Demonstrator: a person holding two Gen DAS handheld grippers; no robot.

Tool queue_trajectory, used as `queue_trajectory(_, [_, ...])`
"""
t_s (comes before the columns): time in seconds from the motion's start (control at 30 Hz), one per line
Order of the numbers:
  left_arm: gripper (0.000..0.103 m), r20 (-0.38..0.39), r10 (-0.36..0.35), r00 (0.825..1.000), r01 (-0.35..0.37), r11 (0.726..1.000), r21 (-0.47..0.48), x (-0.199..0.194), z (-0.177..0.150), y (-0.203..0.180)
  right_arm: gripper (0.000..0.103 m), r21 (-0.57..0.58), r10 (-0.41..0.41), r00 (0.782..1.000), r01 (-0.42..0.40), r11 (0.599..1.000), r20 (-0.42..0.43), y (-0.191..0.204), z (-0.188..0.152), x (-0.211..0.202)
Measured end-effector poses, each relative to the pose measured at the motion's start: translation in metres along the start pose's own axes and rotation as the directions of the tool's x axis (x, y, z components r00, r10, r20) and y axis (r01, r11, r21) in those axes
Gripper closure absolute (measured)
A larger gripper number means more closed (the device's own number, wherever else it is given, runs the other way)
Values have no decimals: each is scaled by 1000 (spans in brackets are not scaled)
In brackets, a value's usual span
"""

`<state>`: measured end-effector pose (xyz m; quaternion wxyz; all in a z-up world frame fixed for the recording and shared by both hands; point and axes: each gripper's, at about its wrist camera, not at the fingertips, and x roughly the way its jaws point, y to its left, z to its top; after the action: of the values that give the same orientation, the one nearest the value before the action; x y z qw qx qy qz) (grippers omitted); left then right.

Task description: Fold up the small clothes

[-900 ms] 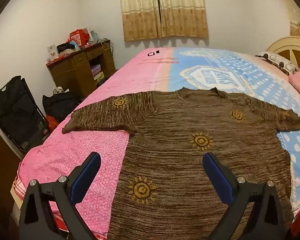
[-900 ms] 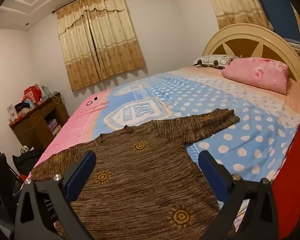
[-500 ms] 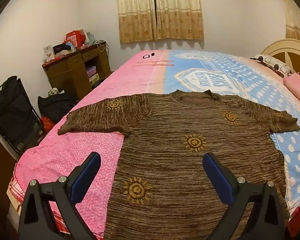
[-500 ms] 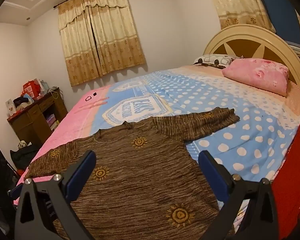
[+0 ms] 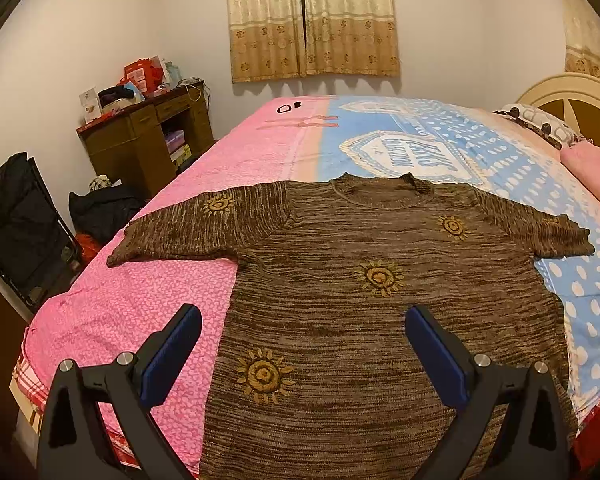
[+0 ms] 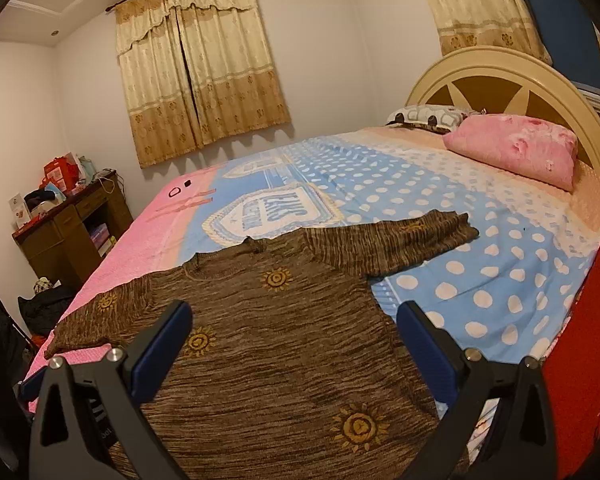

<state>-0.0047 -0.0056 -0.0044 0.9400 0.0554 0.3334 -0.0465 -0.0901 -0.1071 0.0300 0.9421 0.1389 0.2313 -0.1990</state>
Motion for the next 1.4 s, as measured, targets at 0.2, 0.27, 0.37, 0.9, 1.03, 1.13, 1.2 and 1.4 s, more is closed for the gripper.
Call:
queue_trajectory(0.2, [1,-4,-5,1000,5,1000,-5,0,-1,-1,0,4,-2,1000,2,1000,-16,0,-1,1])
queue_trajectory(0.27, [1,-8,-9,1000,9,1000,-5,0,-1,-3,0,2,-2,1000,2,1000,-16,0,-1,2])
queue_trajectory(0.37, [1,-12,-13,1000,13,1000,-5,1,-1,-2,0,-2,-1,1000,1,1000,-21,0,-3,2])
queue_trajectory(0.9, [1,-22,-20,1000,20,1000,-11,3,-3,0,0,10,-1,999,1,1000,-34,0,-6,4])
queue_trajectory(1.03, [1,-22,-21,1000,21,1000,-11,3,-3,0,0,10,0,999,0,1000,-36,0,-6,4])
queue_trajectory(1.13, [1,-21,-20,1000,20,1000,-11,2,-3,0,0,9,0,999,1,1000,-37,0,-7,4])
queue_trajectory(1.2, [1,-21,-22,1000,21,1000,-11,3,-2,0,0,10,0,999,1,1000,-36,0,-6,4])
queue_trajectory(1.4, [1,-22,-21,1000,21,1000,-11,3,-2,-1,0,11,0,999,0,1000,-39,1,-8,4])
